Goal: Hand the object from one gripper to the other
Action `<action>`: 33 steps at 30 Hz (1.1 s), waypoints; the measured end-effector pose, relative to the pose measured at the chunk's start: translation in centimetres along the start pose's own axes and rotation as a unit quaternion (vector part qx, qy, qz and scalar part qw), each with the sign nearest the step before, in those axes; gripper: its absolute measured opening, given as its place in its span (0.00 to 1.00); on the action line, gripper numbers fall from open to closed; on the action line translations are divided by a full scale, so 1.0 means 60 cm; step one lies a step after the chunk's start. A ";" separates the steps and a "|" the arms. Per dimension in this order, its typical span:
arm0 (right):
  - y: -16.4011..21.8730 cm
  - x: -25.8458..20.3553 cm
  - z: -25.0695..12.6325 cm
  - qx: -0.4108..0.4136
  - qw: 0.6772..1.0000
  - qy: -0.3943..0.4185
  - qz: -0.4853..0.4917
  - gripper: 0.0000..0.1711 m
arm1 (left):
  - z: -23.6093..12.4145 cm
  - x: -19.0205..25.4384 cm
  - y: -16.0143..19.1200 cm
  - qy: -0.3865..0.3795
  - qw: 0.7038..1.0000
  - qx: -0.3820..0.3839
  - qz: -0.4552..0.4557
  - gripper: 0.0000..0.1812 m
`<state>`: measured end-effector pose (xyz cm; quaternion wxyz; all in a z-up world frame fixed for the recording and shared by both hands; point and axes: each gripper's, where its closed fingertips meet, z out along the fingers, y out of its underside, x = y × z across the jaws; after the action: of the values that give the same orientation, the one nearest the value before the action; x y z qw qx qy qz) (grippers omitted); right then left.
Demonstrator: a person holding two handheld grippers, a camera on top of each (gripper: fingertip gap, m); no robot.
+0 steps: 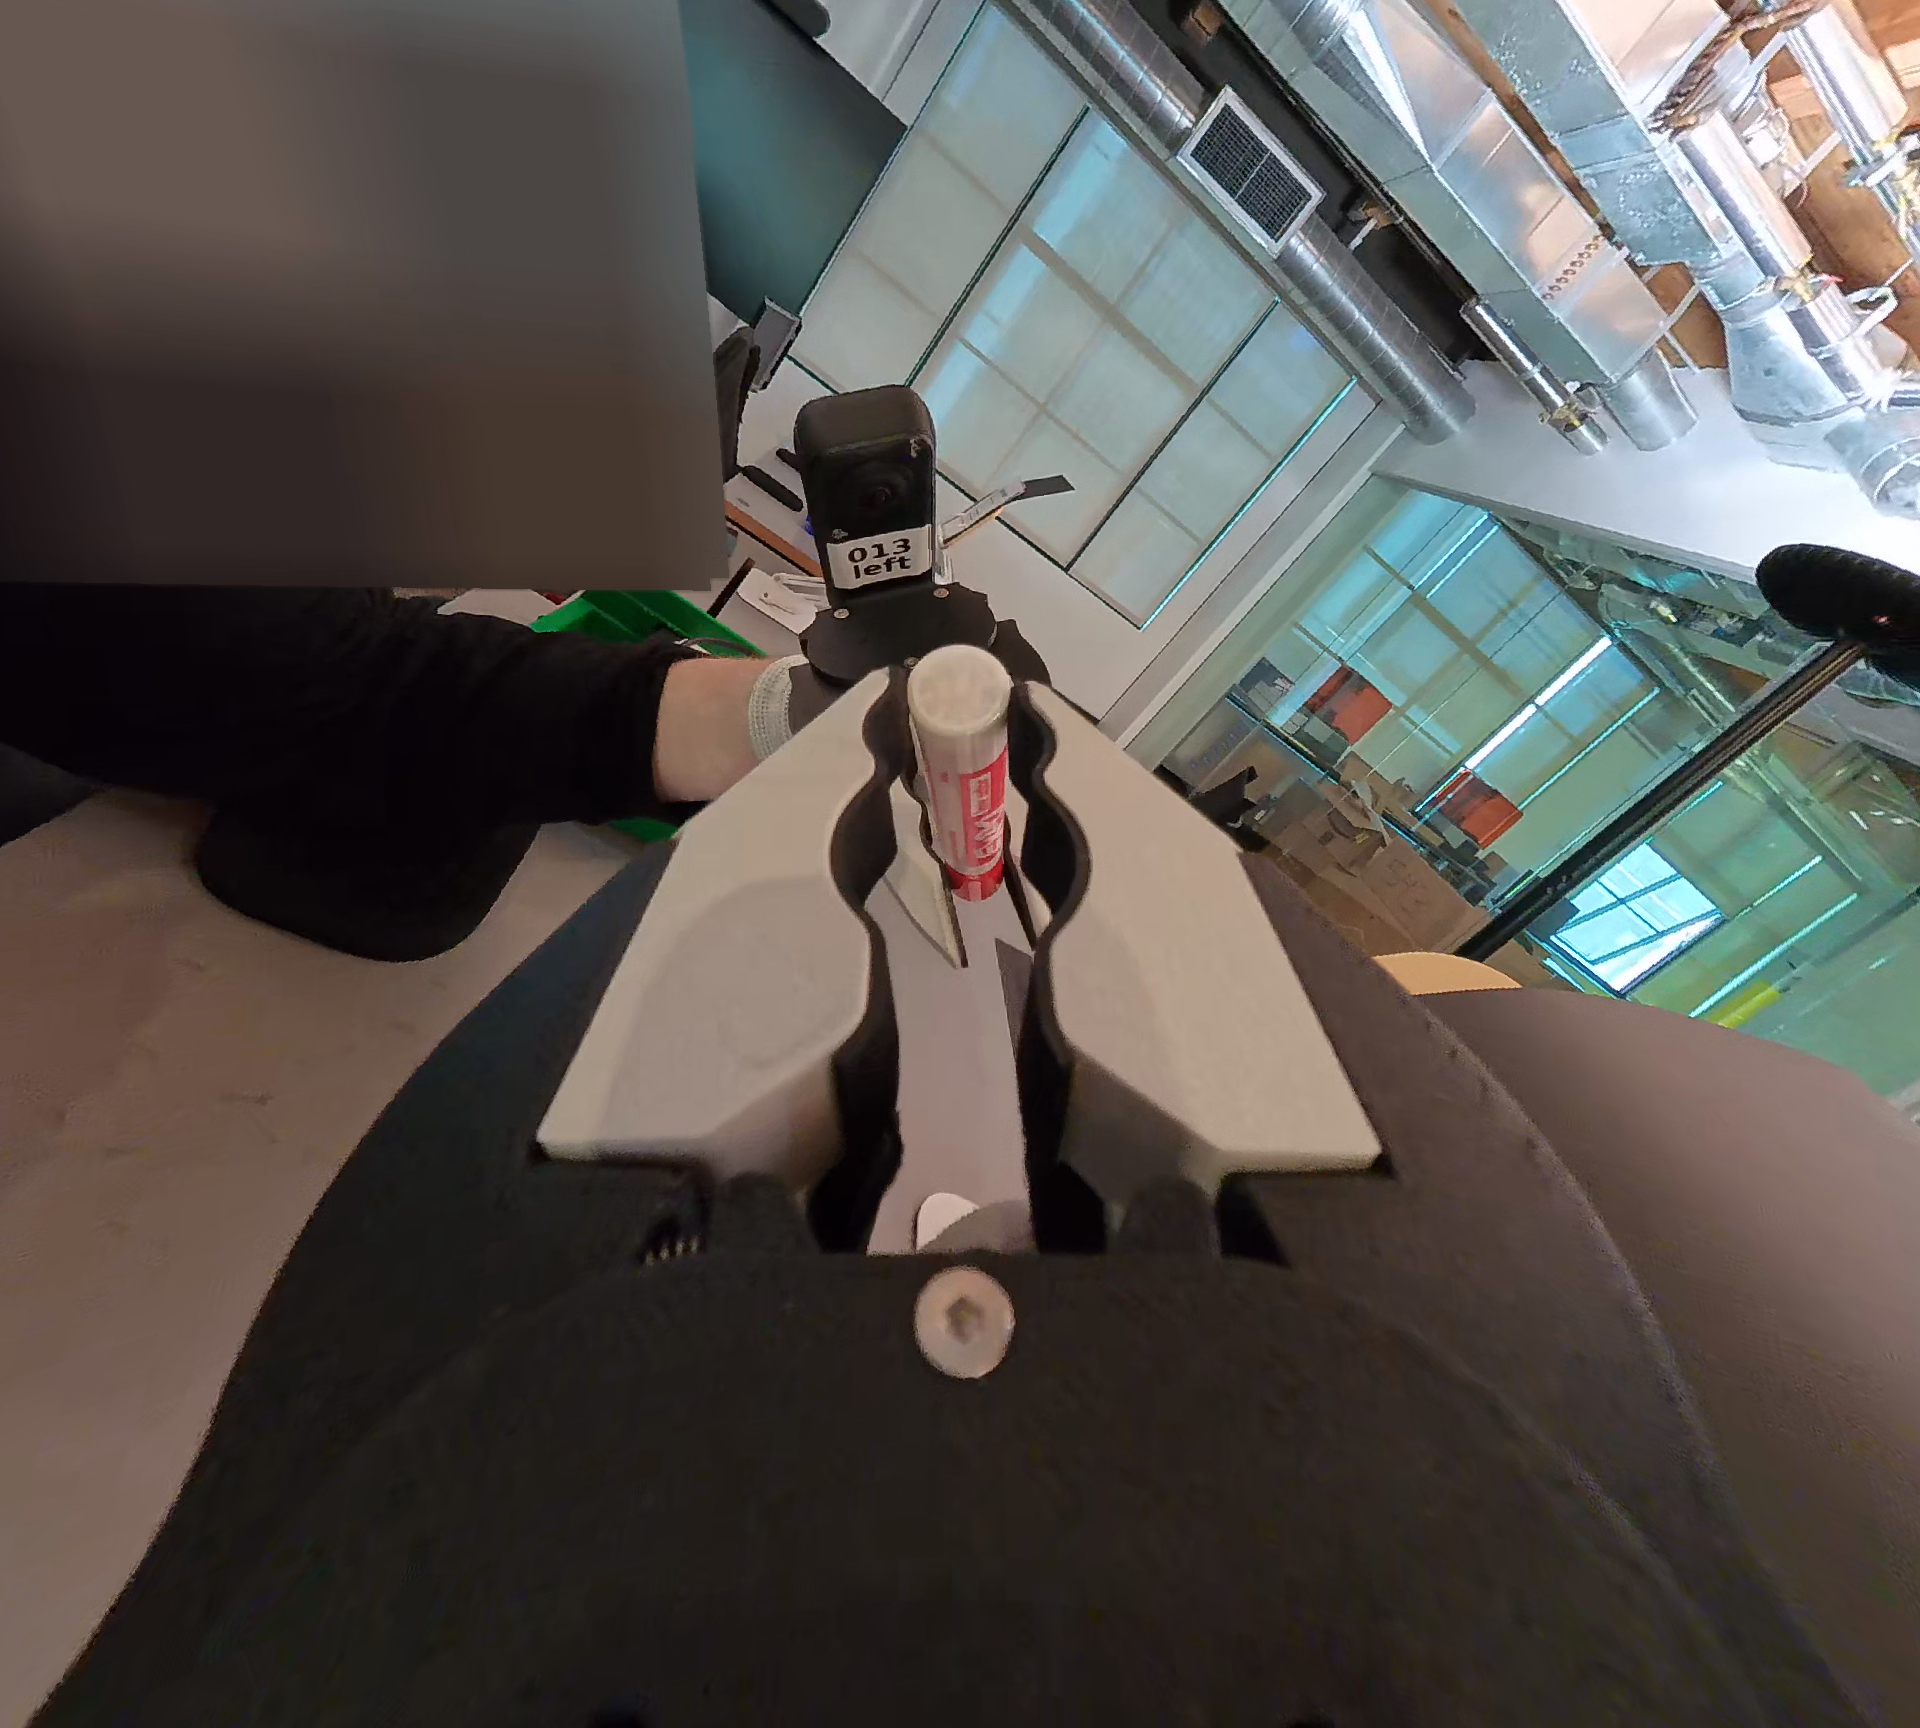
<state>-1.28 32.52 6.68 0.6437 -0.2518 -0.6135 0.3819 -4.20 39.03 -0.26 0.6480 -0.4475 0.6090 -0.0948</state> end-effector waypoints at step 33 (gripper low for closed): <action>0.134 -0.022 0.010 -0.280 0.960 -0.011 0.010 0.24 | 0.008 0.021 0.076 -0.033 0.919 -0.302 0.249 0.09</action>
<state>-3.25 36.08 -0.40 0.5366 -0.4237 -0.7008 0.2035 -5.41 41.07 -4.39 0.5045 -0.4587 0.6785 0.2733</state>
